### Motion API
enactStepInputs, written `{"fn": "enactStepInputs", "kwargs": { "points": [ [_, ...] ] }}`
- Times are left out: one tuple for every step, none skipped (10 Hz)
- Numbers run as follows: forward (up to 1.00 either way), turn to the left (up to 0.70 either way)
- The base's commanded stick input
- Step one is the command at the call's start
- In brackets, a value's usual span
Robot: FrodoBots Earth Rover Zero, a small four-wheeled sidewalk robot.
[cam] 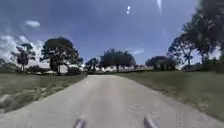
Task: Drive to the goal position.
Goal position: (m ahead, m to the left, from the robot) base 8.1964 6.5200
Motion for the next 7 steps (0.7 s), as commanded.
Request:
{"fn": "enactStepInputs", "kwargs": {
  "points": [
    [0.7,0.0],
    [0.7,0.0],
    [0.7,0.0],
    [0.7,0.0],
    [0.7,0.0],
    [0.7,0.0],
    [0.7,0.0]
  ]
}}
